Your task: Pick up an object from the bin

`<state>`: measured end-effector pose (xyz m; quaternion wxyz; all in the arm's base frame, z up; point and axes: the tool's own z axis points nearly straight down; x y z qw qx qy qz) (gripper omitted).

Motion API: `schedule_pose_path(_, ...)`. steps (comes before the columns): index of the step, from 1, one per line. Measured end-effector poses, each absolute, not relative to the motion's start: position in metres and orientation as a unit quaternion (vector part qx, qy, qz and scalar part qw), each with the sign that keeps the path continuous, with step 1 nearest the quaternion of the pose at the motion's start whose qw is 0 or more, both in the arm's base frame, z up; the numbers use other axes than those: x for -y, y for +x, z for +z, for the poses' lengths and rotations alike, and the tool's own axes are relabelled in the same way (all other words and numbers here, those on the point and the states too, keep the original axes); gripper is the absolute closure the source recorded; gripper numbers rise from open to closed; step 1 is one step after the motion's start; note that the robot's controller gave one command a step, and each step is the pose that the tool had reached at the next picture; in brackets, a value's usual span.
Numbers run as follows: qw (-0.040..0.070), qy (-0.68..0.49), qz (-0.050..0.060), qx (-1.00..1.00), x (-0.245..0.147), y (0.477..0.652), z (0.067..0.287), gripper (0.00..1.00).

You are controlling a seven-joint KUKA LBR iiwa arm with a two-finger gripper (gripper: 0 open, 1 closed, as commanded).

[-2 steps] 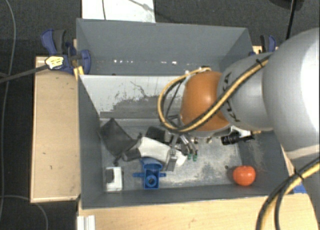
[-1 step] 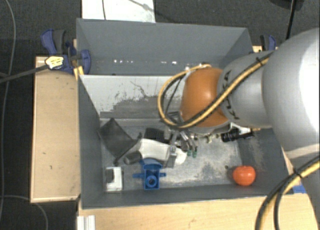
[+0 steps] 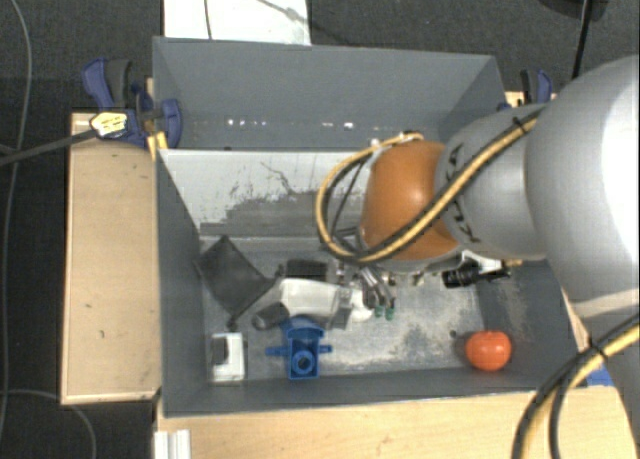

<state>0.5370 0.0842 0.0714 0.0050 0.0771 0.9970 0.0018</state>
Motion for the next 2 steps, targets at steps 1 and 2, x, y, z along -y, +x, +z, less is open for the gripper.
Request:
schedule_pose_path(1, 0.005, 0.077, 0.002, -0.997, -0.0842, 0.537, 0.0714, 1.0)
schedule_pose_path(2, 0.004, 0.077, 0.002, -0.997, -0.0841, 0.5364, 0.0739, 1.0)
